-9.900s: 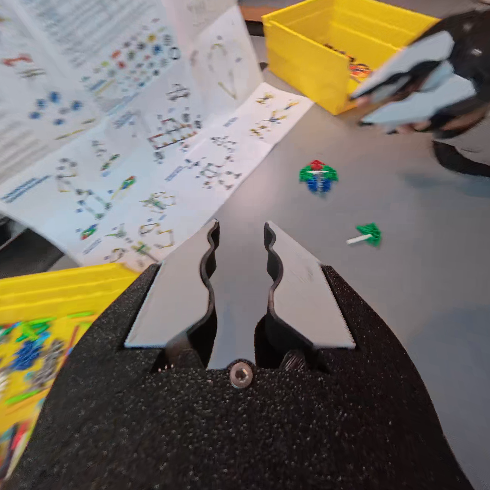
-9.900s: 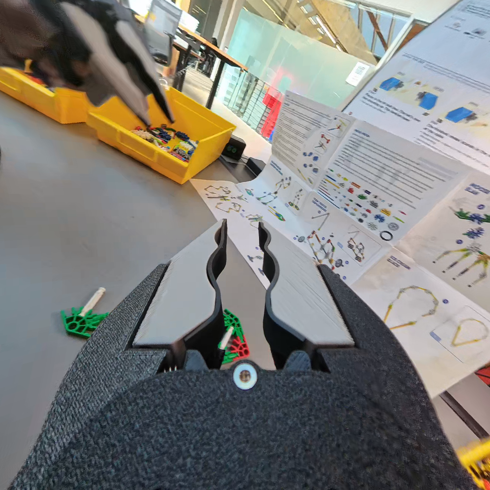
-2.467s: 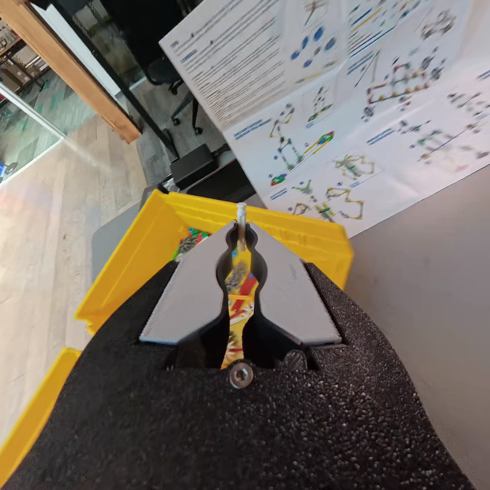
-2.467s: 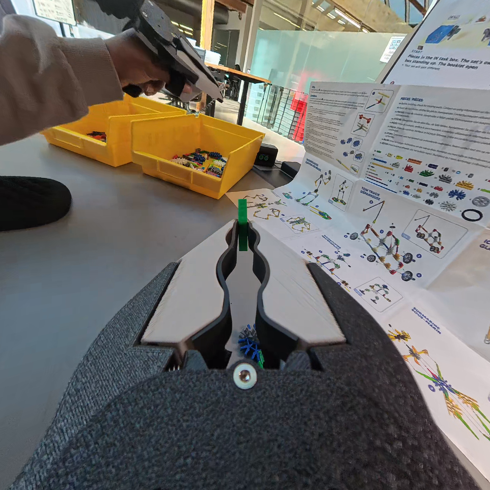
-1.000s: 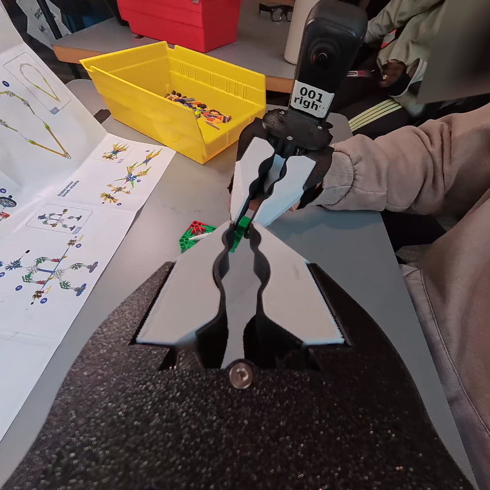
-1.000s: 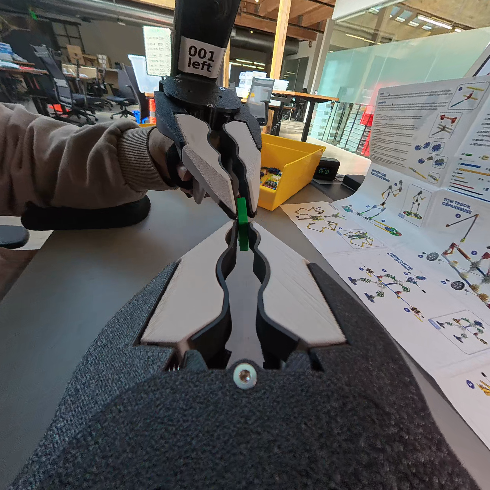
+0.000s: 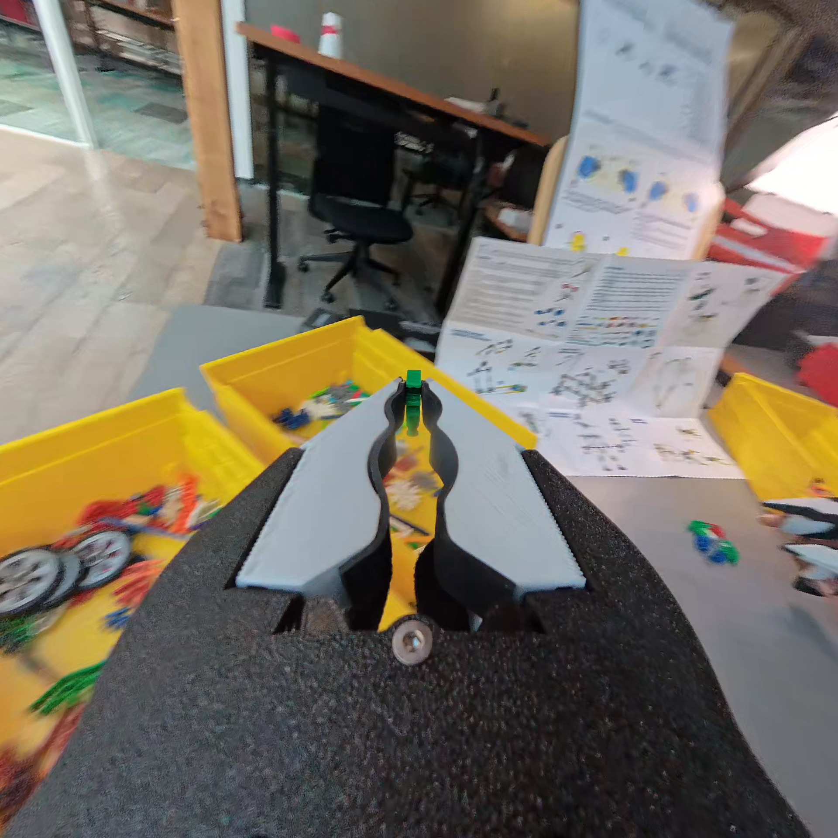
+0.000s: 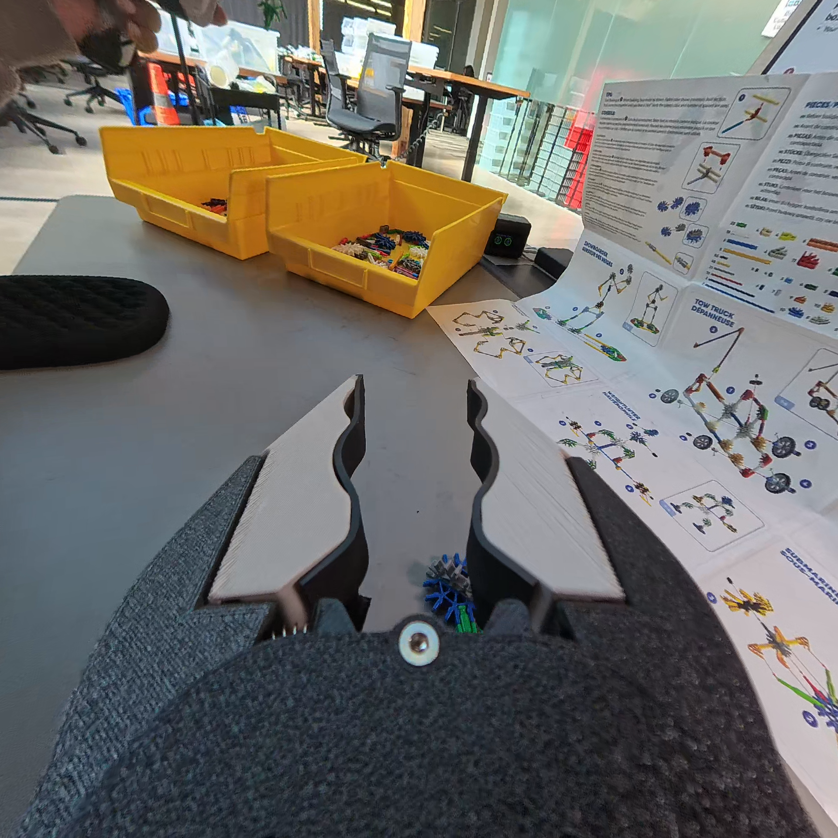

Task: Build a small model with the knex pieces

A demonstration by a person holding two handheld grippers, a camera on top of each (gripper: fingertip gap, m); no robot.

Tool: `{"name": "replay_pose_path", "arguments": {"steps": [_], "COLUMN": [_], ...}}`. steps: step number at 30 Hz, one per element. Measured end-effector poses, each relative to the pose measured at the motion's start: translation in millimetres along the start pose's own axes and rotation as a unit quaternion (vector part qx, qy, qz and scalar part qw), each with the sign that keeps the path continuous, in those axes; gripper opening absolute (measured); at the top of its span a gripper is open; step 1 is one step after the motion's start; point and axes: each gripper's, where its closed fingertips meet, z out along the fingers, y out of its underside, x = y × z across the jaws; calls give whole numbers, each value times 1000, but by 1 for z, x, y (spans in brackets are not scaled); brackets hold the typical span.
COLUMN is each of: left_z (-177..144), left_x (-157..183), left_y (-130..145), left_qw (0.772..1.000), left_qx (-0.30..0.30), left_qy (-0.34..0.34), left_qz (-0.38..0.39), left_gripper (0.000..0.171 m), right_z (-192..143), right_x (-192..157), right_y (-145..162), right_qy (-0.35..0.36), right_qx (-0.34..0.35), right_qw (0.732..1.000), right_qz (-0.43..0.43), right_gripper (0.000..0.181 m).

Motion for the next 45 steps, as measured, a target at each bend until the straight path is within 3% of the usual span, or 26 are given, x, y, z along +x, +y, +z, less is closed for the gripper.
{"name": "replay_pose_path", "arguments": {"steps": [5,8,11,19,27,45], "left_z": [-38,-54,-62,-57,-62,-40], "left_x": [-124,-166,-188,-207,-215,-210], "left_y": [27,55,81,120,125,121], "left_qw": [968,939,916,894,875,907], "left_qx": [-133,-205,-255,-303,-335,-323], "left_qy": [-203,-268,-302,-323,-327,-258], "left_qz": [66,72,73,64,121,83], "left_gripper": [4,4,4,4,4,4], "right_z": [-2,-4,-3,1,8,-5], "right_x": [4,5,3,-3,-2,-3], "right_y": [-1,-7,-6,5,15,11], "right_qy": [9,9,5,-2,-8,-13], "right_qx": [-5,4,4,-12,-22,7], "right_qw": [1000,1000,1000,1000,1000,998], "right_qz": [-15,-12,-10,-11,12,55], "right_gripper": [42,42,42,42,42,42]}}
